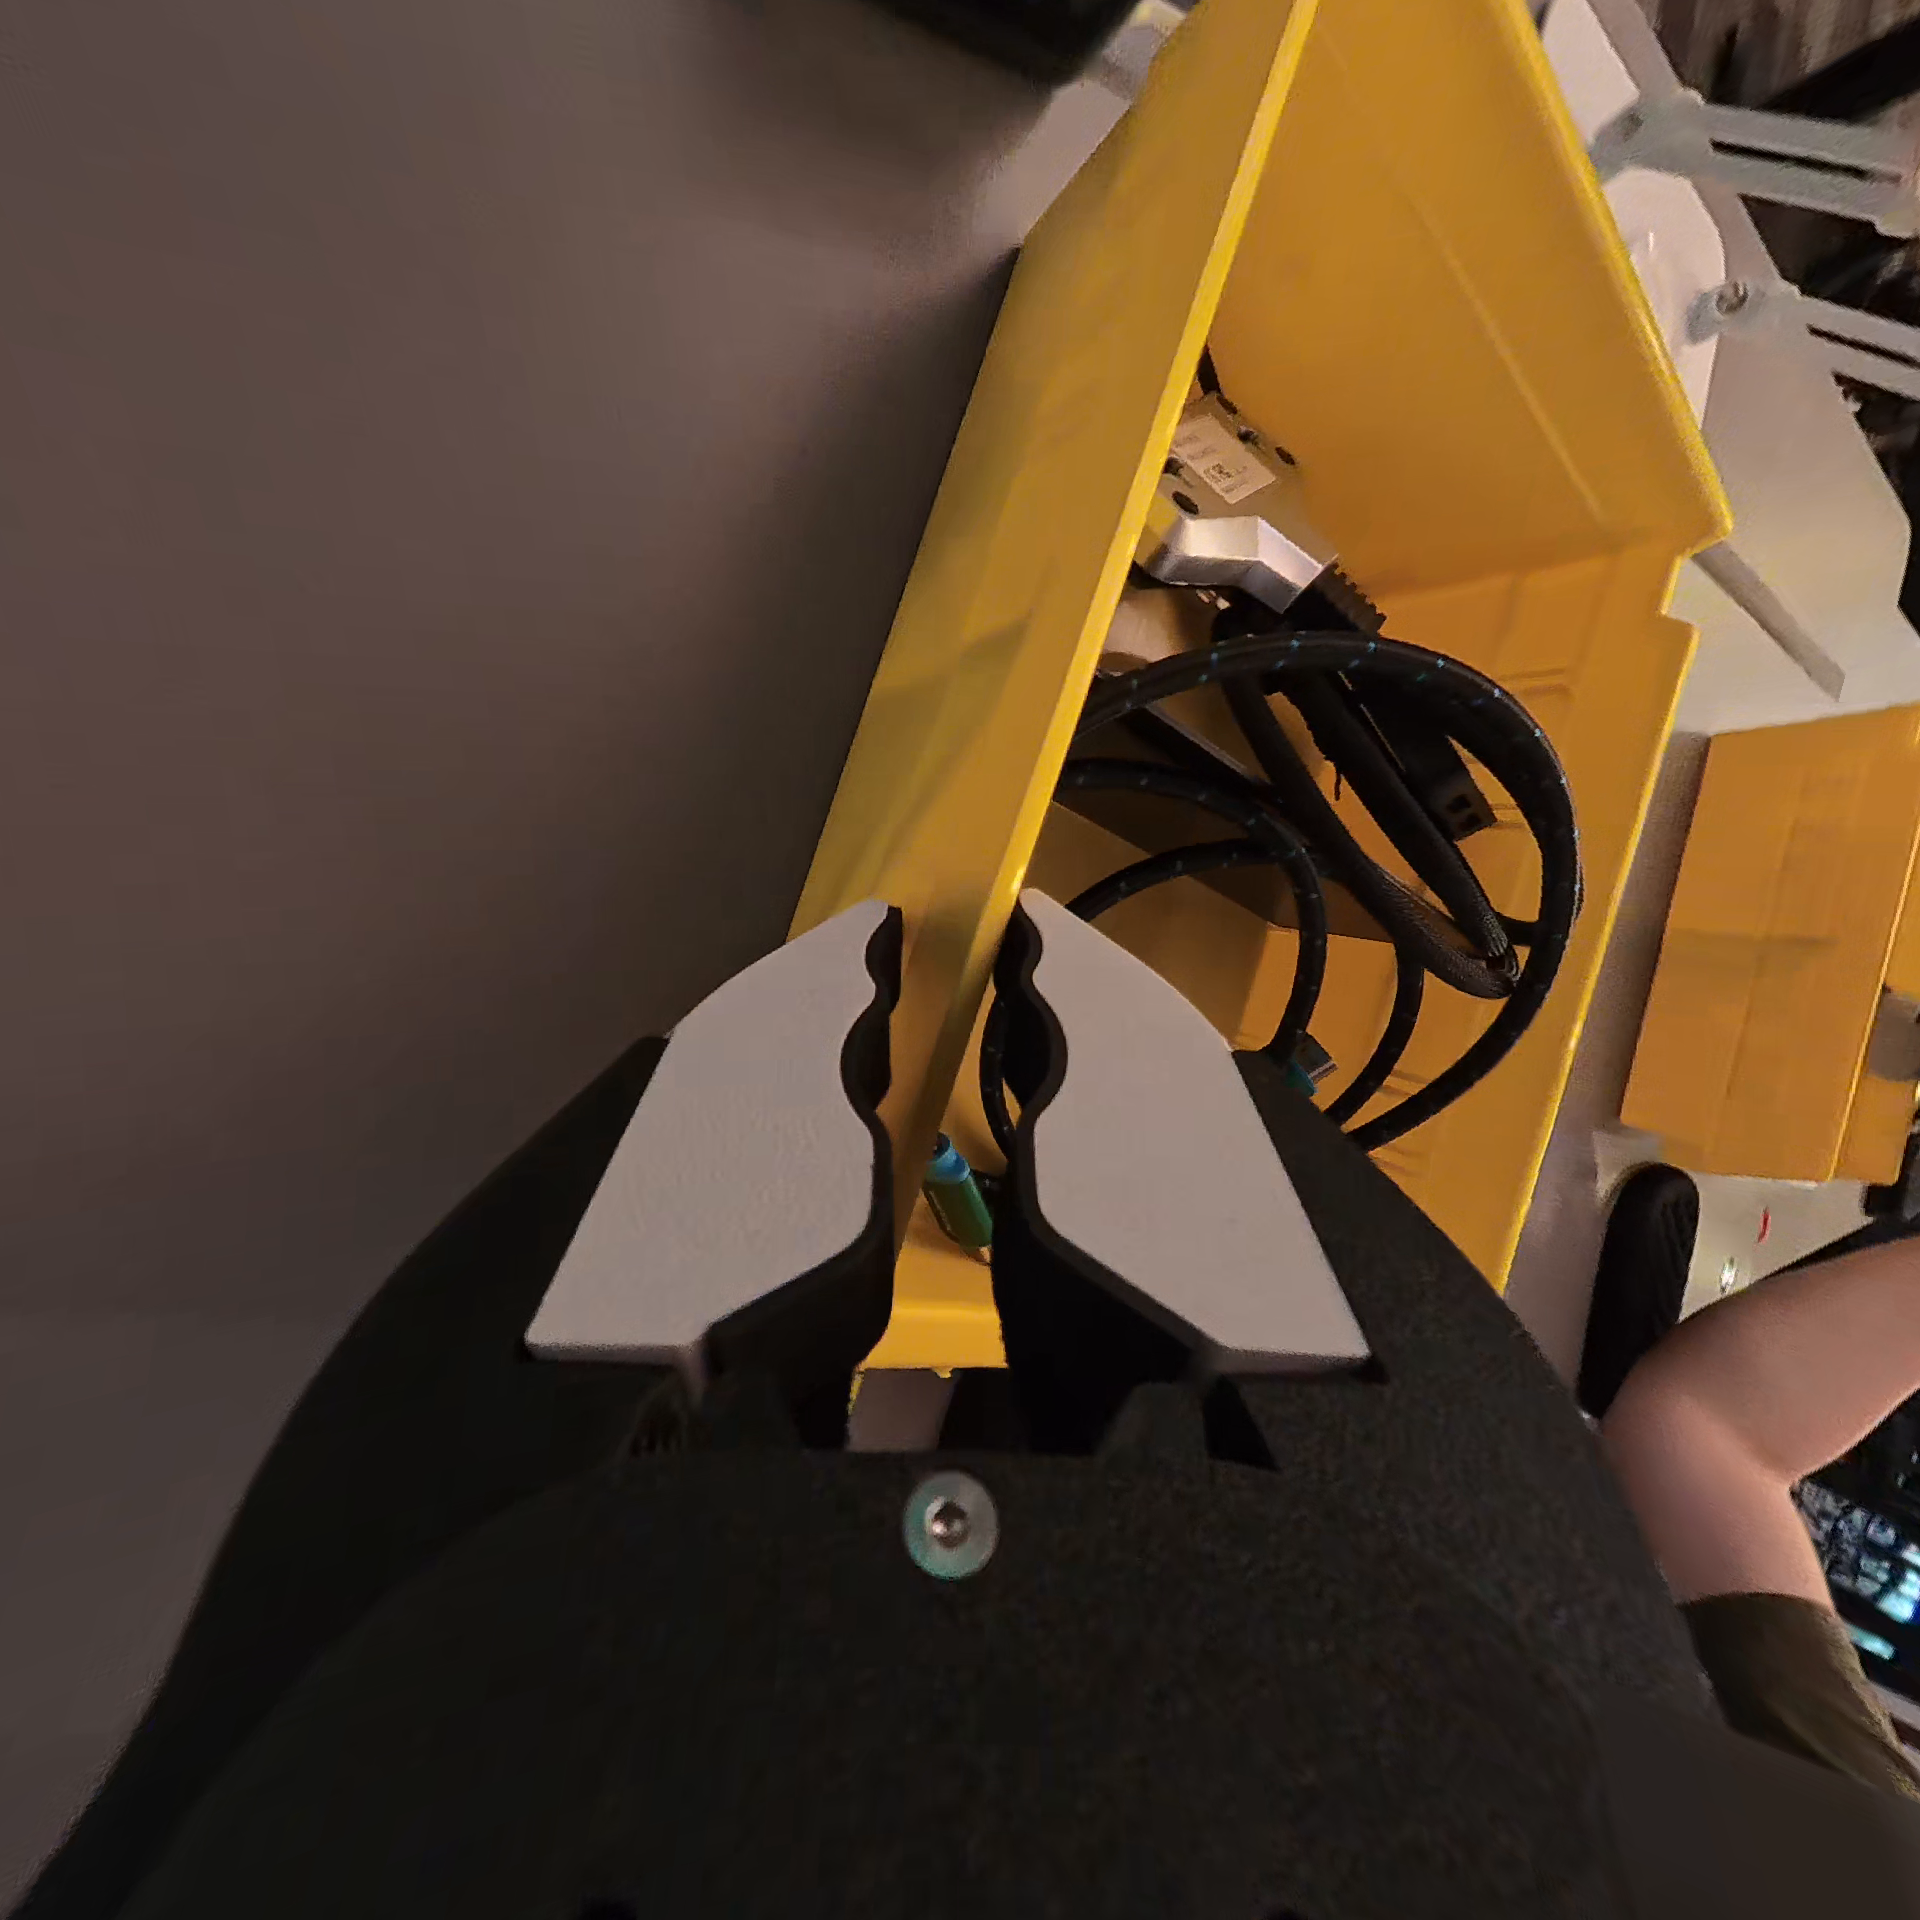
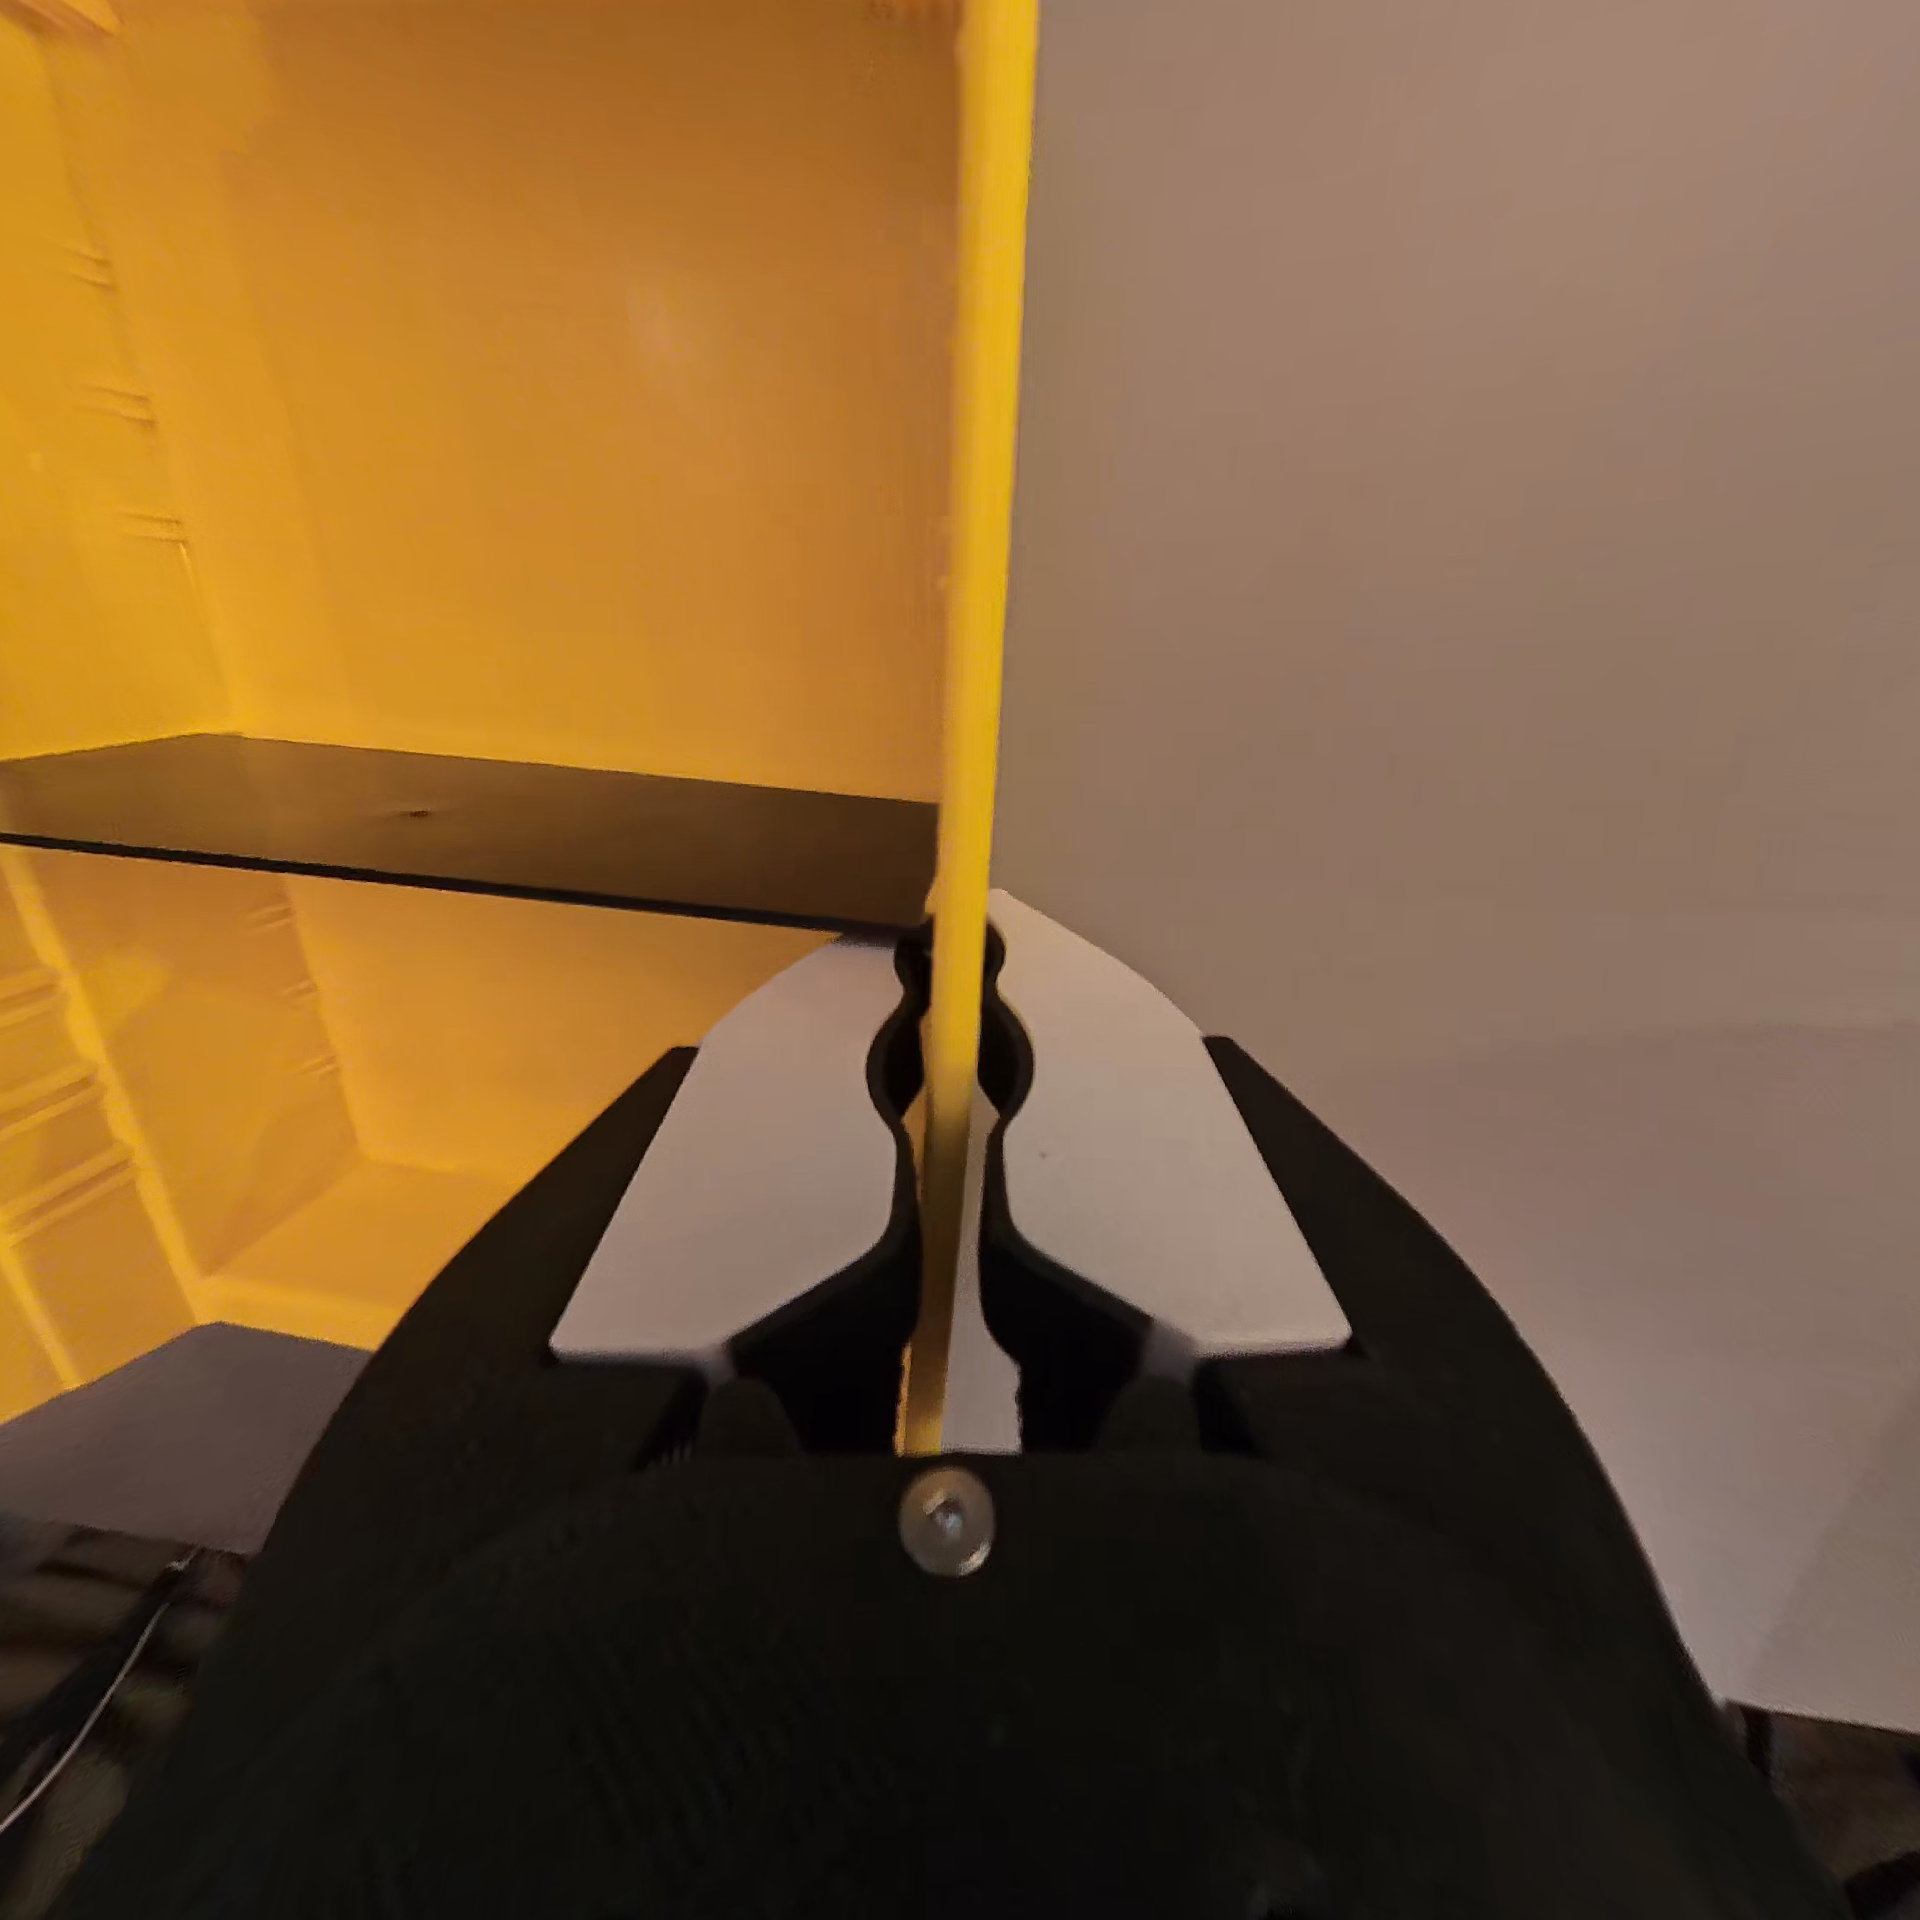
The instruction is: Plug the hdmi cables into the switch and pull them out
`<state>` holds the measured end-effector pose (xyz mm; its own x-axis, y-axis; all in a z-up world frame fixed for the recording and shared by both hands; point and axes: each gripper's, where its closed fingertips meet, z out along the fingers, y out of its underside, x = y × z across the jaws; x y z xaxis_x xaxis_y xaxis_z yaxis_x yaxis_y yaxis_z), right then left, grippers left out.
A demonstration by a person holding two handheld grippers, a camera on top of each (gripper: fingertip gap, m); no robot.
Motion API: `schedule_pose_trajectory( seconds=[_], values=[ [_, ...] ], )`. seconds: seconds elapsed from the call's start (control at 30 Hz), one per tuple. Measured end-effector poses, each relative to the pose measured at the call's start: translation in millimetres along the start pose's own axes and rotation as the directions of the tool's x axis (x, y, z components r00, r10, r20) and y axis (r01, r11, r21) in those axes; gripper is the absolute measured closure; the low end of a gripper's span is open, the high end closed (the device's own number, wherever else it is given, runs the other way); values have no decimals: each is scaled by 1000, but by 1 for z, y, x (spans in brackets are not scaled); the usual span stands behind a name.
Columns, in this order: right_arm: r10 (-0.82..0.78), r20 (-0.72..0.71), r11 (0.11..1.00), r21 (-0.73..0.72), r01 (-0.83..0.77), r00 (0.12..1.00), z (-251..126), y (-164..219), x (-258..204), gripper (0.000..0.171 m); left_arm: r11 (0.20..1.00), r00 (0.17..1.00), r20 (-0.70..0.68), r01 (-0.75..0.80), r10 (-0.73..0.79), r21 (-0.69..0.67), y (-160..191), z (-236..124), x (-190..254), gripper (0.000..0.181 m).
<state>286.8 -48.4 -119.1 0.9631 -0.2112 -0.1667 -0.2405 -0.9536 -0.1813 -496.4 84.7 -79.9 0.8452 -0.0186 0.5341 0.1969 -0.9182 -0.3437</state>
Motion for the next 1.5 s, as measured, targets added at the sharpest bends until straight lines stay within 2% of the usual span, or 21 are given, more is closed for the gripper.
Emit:
schedule_pose_trajectory(
  seconds=[0.13, 0.33, 0.5, 0.67, 0.8, 0.87, 1.07, 1.17, 1.33, 1.4, 1.5],
  values=[
    [-19, -2, 1000, -20, 19, 1000, -4, 10, 9, 163, 1000, 1000, 6, 19, -18, -6, 3, -3, -2, 164],
    [-102, -91, 993, 44, 106, 991, -5, -2, 32, 163, 999, 1000, 18, 22, -21, -24, 5, -3, -1, 164],
    [-112, -94, 992, 53, 117, 989, -5, -4, 32, 163, 984, 984, 60, -163, 167, -73, 9, -3, 3, 160],
    [-119, -91, 990, 61, 125, 989, -5, -4, 32, 163, 977, 976, 75, -195, 202, -89, 10, -1, 5, 152],
    [-114, -86, 991, 67, 120, 990, -5, -4, 31, 162, 961, 951, 151, -254, 268, -106, 9, -1, -5, 170],
    [-118, -94, 990, 65, 124, 989, -5, -4, 31, 162, 966, 953, 166, -237, 252, -106, 8, 0, -6, 175],
    [-120, -89, 990, 68, 127, 989, -5, -4, 31, 163, 998, 993, 95, -68, 67, 6, -5, 2, -9, 170],
    [-123, -86, 989, 70, 129, 989, -4, -4, 31, 162, 997, 992, 115, -55, 49, 51, -9, -3, -18, 169],
    [-126, -76, 989, 74, 131, 989, -4, -4, 31, 162, 987, 986, 136, 71, -91, 145, -13, -18, -41, 169],
    [-126, -71, 988, 75, 131, 989, -4, -3, 31, 162, 993, 986, 154, 47, -64, 109, -6, -22, -43, 170],
    [-133, -67, 989, 61, 137, 989, -2, 0, 30, 162, 997, 978, 192, -79, 76, 9, 5, -19, -35, 173]
  ],
)
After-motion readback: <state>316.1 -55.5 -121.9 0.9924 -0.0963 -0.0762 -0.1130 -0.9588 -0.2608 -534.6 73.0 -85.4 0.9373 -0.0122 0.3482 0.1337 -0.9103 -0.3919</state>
